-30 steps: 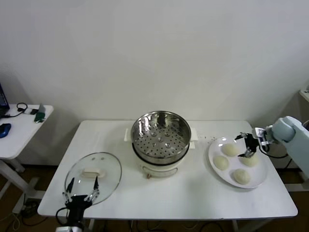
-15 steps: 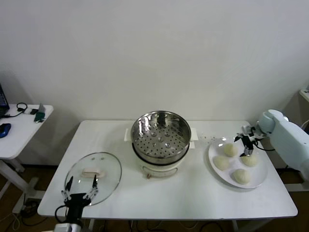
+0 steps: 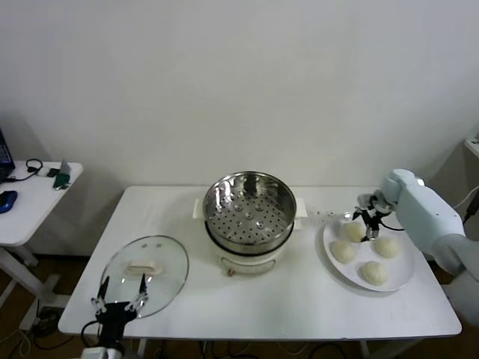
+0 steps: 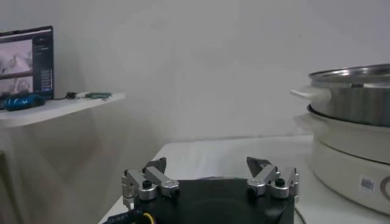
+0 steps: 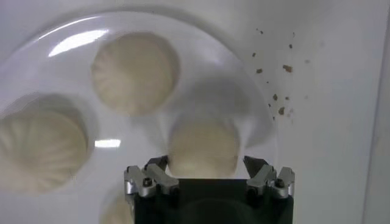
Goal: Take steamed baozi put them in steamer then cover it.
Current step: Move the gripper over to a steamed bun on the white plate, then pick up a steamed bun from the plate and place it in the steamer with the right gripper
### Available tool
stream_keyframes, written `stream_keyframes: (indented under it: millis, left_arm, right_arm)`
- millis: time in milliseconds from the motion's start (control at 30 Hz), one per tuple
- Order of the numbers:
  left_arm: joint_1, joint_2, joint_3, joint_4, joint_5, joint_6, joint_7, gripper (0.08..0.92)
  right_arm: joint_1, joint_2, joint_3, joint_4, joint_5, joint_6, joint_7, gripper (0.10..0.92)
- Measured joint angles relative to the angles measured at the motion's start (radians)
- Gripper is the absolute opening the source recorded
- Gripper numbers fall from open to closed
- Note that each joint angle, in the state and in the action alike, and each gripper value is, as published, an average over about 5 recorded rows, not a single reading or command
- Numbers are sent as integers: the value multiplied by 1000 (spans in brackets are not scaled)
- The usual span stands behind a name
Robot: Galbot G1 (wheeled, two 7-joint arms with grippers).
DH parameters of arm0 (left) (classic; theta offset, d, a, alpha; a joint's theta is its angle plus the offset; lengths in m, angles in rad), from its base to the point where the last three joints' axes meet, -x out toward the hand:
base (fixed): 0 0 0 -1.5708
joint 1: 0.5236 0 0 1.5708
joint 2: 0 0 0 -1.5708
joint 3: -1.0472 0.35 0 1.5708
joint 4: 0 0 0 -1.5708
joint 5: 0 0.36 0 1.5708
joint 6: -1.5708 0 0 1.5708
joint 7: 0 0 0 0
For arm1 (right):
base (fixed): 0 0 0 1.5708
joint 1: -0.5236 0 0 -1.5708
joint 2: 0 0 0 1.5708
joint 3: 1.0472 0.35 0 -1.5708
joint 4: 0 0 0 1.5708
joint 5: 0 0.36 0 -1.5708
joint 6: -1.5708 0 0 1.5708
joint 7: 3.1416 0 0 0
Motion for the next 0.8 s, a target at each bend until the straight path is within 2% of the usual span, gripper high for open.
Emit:
stream_keyframes:
  millis: [200,500,800]
  left_arm:
    - [2,-1,0,2,-1,-1,-2,823]
    - [5,-4,0,2,-1,-1,-4,823]
    - [16,-6,1,-1,-2,-4,-7,823]
  right_arm:
    - [5,14,19,-25,-28,13,-5,813]
    - [10,20,43,-37,-57,30,-15,727]
    - [30,8,32,-16,-40,42,-30,721]
